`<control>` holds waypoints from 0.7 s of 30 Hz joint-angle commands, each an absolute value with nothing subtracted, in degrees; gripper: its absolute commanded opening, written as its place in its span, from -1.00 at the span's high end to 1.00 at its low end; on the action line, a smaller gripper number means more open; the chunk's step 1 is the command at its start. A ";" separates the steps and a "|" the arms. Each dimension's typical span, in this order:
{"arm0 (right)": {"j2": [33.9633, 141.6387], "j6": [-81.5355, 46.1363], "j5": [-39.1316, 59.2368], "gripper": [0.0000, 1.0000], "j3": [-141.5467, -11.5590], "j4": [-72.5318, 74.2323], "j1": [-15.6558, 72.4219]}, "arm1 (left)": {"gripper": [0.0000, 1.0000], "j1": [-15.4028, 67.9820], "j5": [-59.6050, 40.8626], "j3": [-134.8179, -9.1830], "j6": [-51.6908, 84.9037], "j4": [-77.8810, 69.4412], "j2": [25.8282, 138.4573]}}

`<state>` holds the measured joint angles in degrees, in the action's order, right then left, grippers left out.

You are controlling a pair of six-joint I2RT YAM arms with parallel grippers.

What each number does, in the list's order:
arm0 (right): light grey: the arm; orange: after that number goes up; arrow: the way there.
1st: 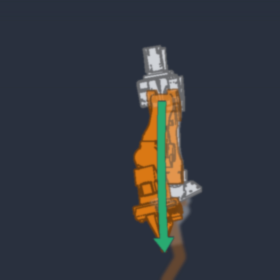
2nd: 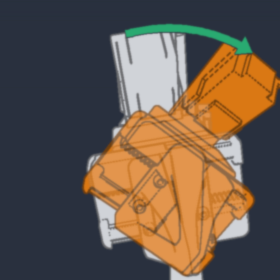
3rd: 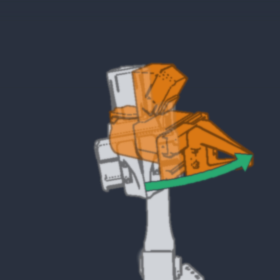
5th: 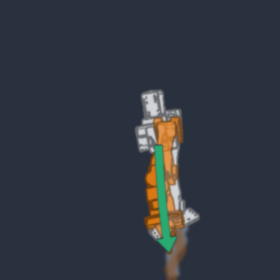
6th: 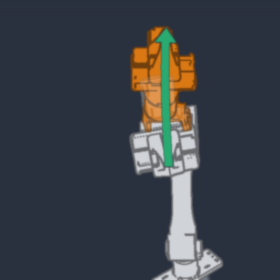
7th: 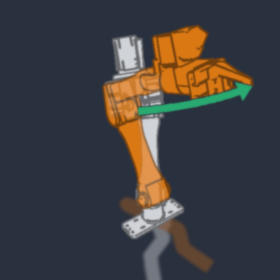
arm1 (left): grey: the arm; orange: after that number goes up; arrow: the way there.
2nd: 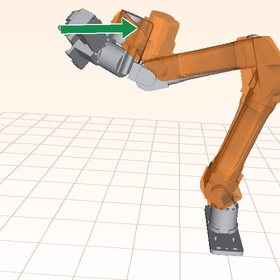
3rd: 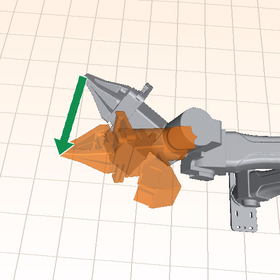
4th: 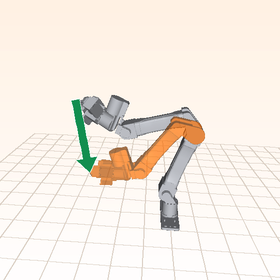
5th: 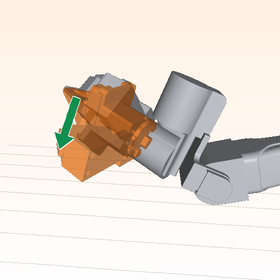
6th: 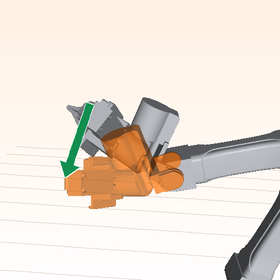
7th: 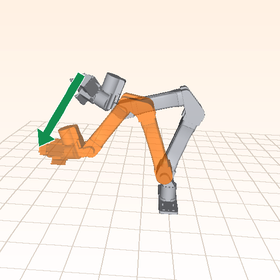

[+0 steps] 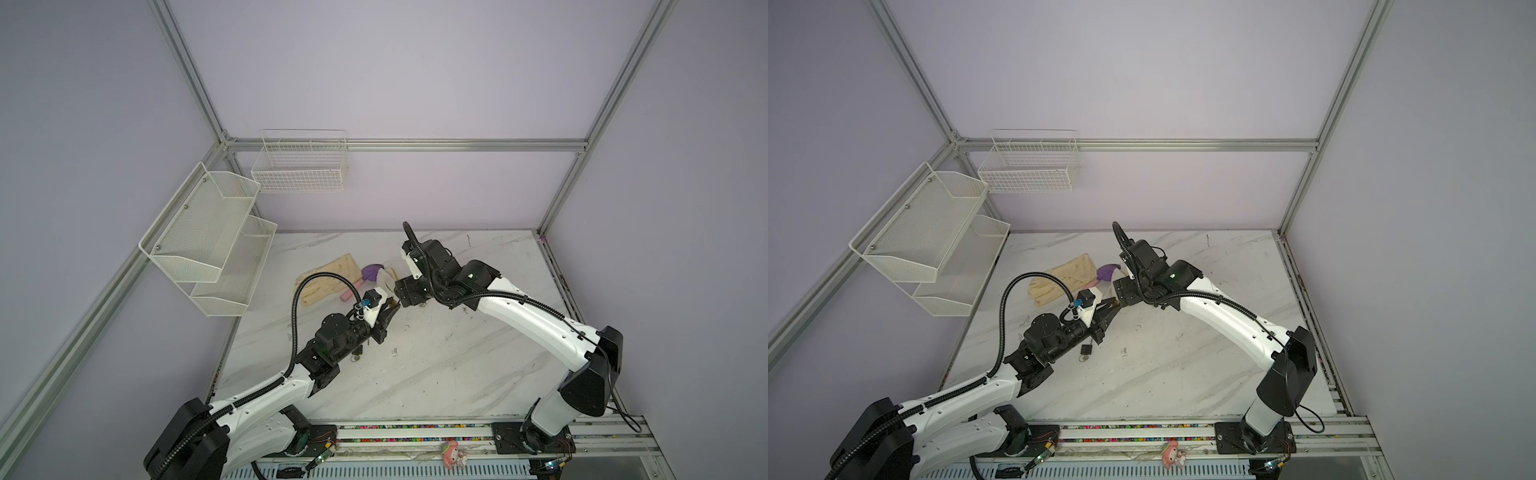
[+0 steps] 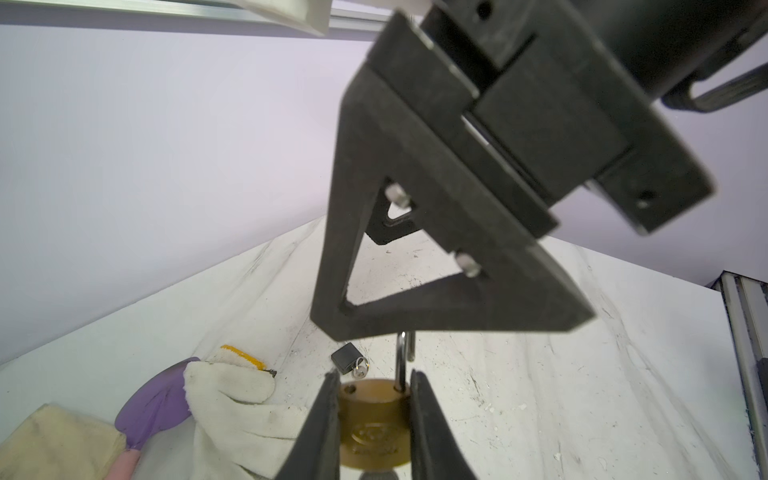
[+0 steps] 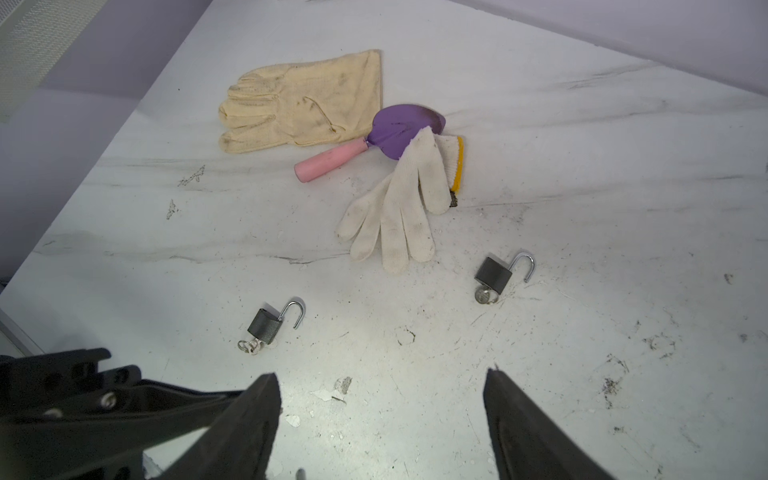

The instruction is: Unlock with the key

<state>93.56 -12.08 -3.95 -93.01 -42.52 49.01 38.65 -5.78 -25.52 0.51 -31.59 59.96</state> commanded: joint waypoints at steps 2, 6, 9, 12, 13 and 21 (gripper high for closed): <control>92.75 -11.03 -5.84 -0.59 -94.15 -46.43 48.00 | 1.00 38.58 -5.34 -26.24 -0.80 -34.10 58.19; 91.92 -11.03 -3.53 -0.59 -93.01 -46.49 47.55 | 1.00 38.58 -5.18 -26.33 -0.48 -34.19 58.10; 91.06 -10.99 -1.57 -0.59 -92.14 -46.21 47.49 | 1.00 38.58 -4.86 -26.28 -0.19 -34.62 58.09; 90.21 -11.38 -1.31 -0.59 -91.72 -46.26 47.46 | 1.00 38.58 -4.45 -26.25 0.00 -35.23 58.34; 89.79 -11.32 -0.85 -0.59 -91.41 -45.94 47.37 | 1.00 38.58 -4.48 -26.29 0.02 -35.46 58.44; 87.82 -11.86 0.00 -0.59 -89.69 -45.58 46.80 | 1.00 38.58 -3.95 -26.67 1.09 -36.30 59.30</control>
<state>89.65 -12.12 -0.14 -90.67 -44.56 47.29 38.65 -4.60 -25.52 0.45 -32.21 59.27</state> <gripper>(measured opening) 0.796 0.222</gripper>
